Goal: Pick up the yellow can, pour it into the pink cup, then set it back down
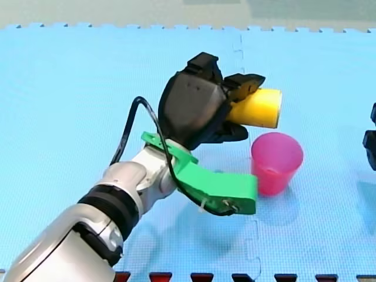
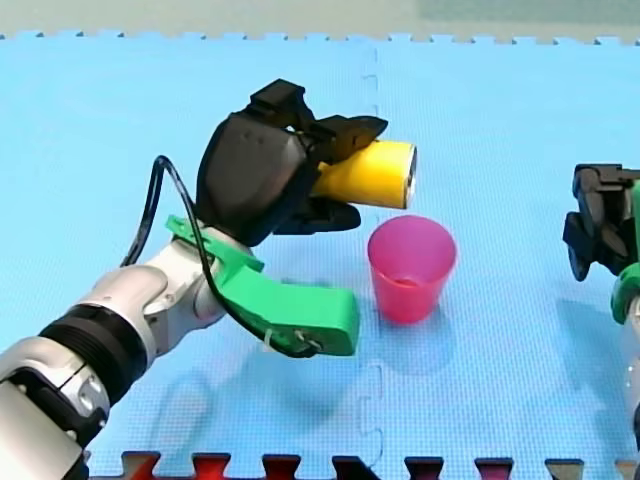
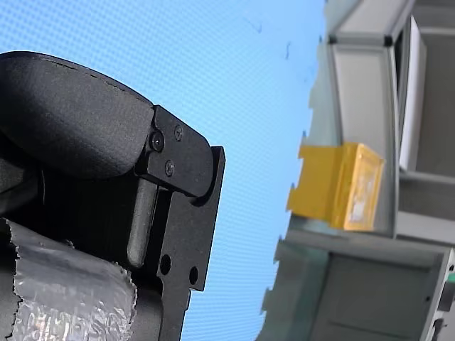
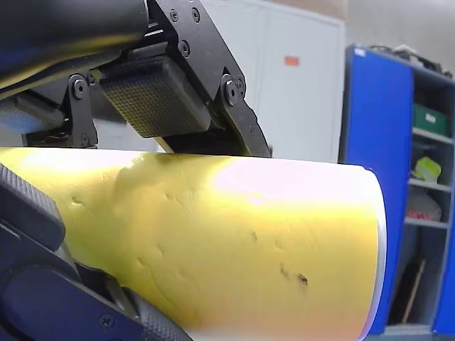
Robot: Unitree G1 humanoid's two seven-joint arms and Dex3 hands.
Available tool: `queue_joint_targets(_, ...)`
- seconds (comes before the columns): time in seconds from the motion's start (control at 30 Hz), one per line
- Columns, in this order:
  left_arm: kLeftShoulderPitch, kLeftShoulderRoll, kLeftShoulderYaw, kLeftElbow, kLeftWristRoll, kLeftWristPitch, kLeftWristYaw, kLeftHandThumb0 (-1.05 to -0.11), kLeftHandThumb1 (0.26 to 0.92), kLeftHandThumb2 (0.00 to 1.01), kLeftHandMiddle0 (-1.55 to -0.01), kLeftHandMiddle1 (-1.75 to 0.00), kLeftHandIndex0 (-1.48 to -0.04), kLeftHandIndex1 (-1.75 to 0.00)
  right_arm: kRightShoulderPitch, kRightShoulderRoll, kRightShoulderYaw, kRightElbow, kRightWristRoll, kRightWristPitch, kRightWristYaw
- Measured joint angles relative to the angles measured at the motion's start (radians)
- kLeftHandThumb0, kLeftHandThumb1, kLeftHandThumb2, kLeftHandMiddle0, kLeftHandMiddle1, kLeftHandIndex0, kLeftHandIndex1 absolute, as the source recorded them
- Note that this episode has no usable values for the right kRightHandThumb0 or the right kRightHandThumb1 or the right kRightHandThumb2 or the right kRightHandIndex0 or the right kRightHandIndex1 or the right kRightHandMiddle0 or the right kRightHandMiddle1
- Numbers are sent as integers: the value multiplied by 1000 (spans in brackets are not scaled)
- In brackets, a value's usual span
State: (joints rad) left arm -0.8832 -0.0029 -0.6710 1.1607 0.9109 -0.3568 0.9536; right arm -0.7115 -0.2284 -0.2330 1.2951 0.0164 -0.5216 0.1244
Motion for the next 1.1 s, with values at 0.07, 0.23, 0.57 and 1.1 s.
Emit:
queue_joint_targets(0.07, -6, 3, -13, 6, 15, 7, 18, -403, 837, 7, -884, -1746, -1340, -40, 0, 0, -2, 1, 2, 0, 2)
queue_joint_targets(0.23, -16, 7, -33, 16, 32, 19, 47, -386, 841, 7, -883, -1746, -1366, -55, 0, 0, -7, 2, 9, 0, 15)
queue_joint_targets(0.57, -21, 13, -50, 24, 40, 37, 72, -366, 847, 5, -873, -1746, -1382, -91, 2, 0, -10, 3, 10, -3, 19)
queue_joint_targets(1.1, -24, 20, -47, 32, 21, 15, 47, -364, 857, 1, -857, -1746, -897, -992, 2, 0, -13, 5, 11, -3, 27)
